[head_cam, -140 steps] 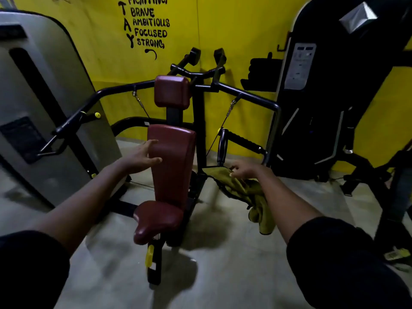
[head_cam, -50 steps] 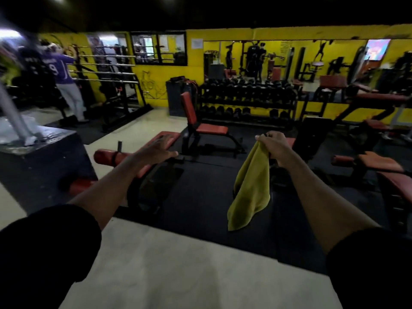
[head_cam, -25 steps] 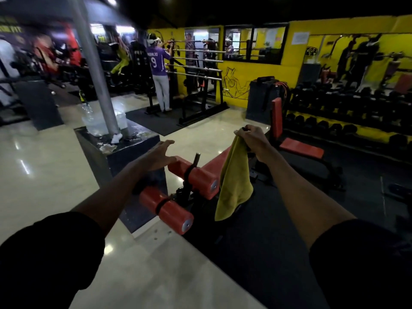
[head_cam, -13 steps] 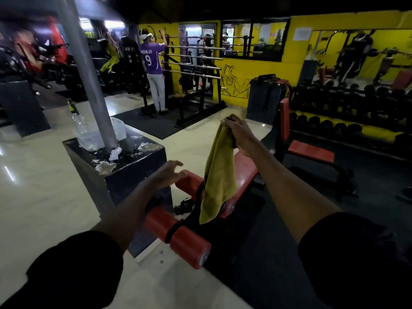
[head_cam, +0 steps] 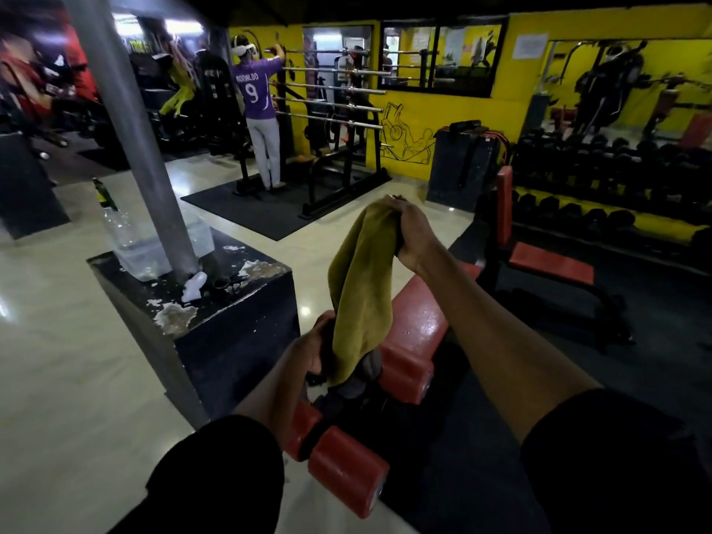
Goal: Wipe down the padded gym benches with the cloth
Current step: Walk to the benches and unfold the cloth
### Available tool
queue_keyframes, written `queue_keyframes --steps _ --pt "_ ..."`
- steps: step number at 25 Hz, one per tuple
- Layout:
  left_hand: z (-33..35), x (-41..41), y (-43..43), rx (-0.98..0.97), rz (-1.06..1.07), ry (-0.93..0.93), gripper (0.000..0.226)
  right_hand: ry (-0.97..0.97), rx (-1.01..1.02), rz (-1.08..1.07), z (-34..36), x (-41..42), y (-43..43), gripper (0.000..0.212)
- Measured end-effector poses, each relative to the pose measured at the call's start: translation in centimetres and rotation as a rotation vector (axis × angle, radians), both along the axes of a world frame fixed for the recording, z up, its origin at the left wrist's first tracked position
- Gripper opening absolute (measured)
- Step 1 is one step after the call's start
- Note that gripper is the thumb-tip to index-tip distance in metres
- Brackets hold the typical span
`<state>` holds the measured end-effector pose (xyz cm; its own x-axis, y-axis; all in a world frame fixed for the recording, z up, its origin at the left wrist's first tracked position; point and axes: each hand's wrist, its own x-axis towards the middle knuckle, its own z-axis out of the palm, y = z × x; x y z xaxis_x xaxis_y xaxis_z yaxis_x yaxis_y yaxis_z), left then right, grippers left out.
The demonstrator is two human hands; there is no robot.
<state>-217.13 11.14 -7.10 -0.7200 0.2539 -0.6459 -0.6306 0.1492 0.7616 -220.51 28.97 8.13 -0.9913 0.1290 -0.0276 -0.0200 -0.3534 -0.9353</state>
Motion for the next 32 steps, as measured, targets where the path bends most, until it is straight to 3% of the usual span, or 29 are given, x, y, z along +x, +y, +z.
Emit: queue_keyframes --steps 2,4,7,13,18,20,22,24,27,28,30,32 --pt "-0.6 -0.2 -1.3 0.144 -0.006 -0.002 0.044 -0.037 -0.005 -0.034 0.1 -1.1 -0.1 0.015" --pt "-1.6 -1.4 -2.4 0.255 0.027 0.113 0.036 -0.067 -0.004 -0.073 0.0 -2.1 -0.5 0.022" --pt "-0.2 -4.9 -2.6 0.294 -0.092 0.018 0.032 -0.080 0.080 -0.203 0.1 -3.5 -1.0 0.019" --pt "0.1 -11.2 -5.8 0.309 -0.062 -0.009 0.035 -0.073 0.360 -0.608 -2.3 -5.3 1.3 0.017" --pt "1.4 -15.5 -8.1 0.220 0.029 0.145 0.020 -0.268 0.591 -0.824 -6.1 -4.0 4.2 0.035" --pt "1.9 -16.8 -8.6 0.006 -0.134 0.335 0.047 -0.354 0.523 -0.877 -7.4 -3.4 4.9 0.038" --pt "2.4 -17.4 -8.9 -0.131 -0.172 0.510 0.061 -0.372 0.324 -0.825 -8.1 -3.0 5.3 0.039" --pt "2.7 -17.9 -9.0 -0.094 -0.137 0.678 0.058 -0.311 0.158 -0.726 -7.8 -2.4 5.5 0.037" --pt "3.5 -18.2 -8.8 0.074 -0.011 0.792 0.047 -0.251 0.145 -0.624 -7.4 -1.5 5.9 0.027" --pt "3.8 -18.2 -8.5 0.116 0.047 0.803 0.041 -0.236 0.170 -0.625 -7.5 -1.3 6.2 0.029" --pt "4.5 -18.0 -8.0 0.011 0.058 0.817 0.028 -0.227 0.381 -0.665 -7.9 -0.9 6.3 0.029" --pt "4.7 -18.8 -8.3 0.004 -0.135 0.710 0.030 -0.234 0.688 -0.687 -8.2 -0.7 6.3 0.021"
